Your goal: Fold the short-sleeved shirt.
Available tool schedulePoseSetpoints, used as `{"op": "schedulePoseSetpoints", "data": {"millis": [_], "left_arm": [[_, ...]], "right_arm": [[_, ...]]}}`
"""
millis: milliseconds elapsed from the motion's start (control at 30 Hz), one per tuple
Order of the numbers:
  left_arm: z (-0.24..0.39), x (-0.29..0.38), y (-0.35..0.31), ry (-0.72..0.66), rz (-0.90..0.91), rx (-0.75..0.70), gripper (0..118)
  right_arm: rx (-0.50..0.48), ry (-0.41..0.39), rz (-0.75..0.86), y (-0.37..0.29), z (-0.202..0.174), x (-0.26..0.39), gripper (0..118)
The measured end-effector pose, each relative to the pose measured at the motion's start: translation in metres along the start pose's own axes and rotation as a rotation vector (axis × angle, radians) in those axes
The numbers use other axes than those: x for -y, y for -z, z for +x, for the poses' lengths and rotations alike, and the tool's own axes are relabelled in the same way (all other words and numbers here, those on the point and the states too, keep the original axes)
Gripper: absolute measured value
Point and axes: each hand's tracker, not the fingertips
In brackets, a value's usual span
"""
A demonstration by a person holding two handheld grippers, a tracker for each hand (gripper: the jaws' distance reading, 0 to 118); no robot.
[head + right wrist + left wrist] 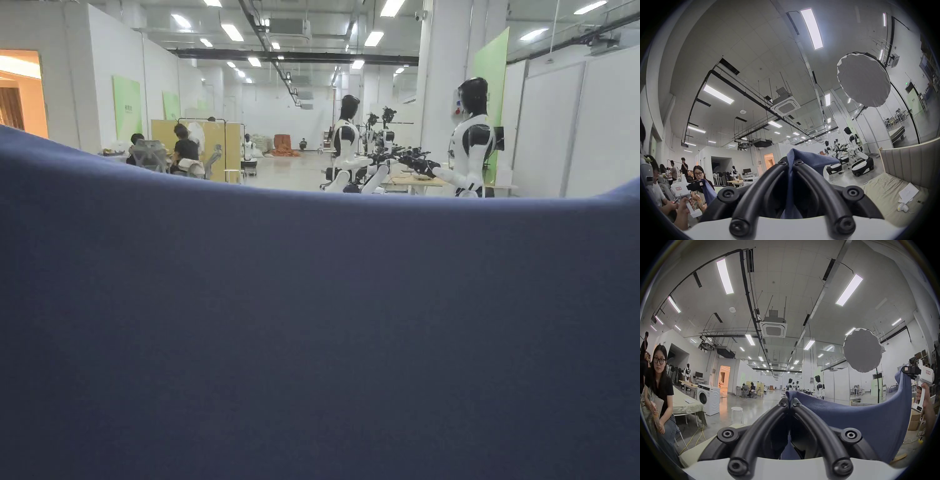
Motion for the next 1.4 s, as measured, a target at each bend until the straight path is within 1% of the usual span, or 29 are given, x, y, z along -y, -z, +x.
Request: {"op": "schedulePoseSetpoints", "data": {"millis": [67,167,267,333,367,533,600,700,800,967,1000,1033,1100,1167,1200,1233,1400], "left_arm": [[-0.002,0.004,0.012,-0.002,-0.015,-0.002,0],[-0.006,0.015,0.040,0.004,-0.063,-0.007,0],[-0.013,0.030,0.080,0.008,-0.113,-0.031,0],[-0.019,0.041,0.111,0.006,-0.138,-0.042,0],[-0.022,0.047,0.128,-0.003,-0.147,-0.047,0],[-0.023,0.068,0.221,-0.006,-0.196,-0.079,0],[-0.025,0.079,0.265,0.017,-0.209,-0.114,0],[-0.024,0.093,0.330,0.070,-0.228,-0.150,0],[-0.028,0.108,0.385,0.034,-0.227,-0.145,0],[-0.033,0.136,0.471,0.038,-0.230,-0.186,0],[-0.032,0.141,0.487,0.061,-0.254,-0.210,0],[-0.032,0.145,0.497,0.044,-0.245,-0.211,0],[-0.035,0.156,0.514,-0.002,-0.248,-0.210,0],[-0.036,0.167,0.531,0.015,-0.262,-0.221,0],[-0.044,0.172,0.543,0.044,-0.268,-0.228,0],[-0.045,0.176,0.550,0.074,-0.302,-0.235,0],[-0.043,0.193,0.562,0.076,-0.311,-0.226,0]], "right_arm": [[-0.004,-0.009,-0.020,0.015,0.001,0.002,3],[0.017,-0.039,-0.081,0.051,0.012,0.009,3],[0.024,-0.010,-0.130,0.097,0.029,0.018,3],[0.035,-0.020,-0.143,0.130,0.037,0.024,3],[0.046,-0.033,-0.157,0.148,0.042,0.029,3],[0.079,-0.022,-0.232,0.244,0.072,0.060,3],[0.132,-0.018,-0.253,0.286,0.087,0.077,3],[0.179,-0.008,-0.264,0.345,0.109,0.098,3],[0.206,-0.025,-0.261,0.389,0.121,0.116,3],[0.232,-0.050,-0.240,0.448,0.144,0.145,3],[0.260,-0.067,-0.238,0.461,0.149,0.155,3],[0.270,-0.067,-0.243,0.472,0.153,0.162,3],[0.279,-0.068,-0.249,0.492,0.157,0.175,3],[0.293,-0.092,-0.242,0.505,0.158,0.183,3],[0.304,-0.089,-0.244,0.512,0.159,0.187,3],[0.293,-0.073,-0.241,0.516,0.161,0.190,3],[0.292,-0.098,-0.247,0.524,0.153,0.204,3]]}}
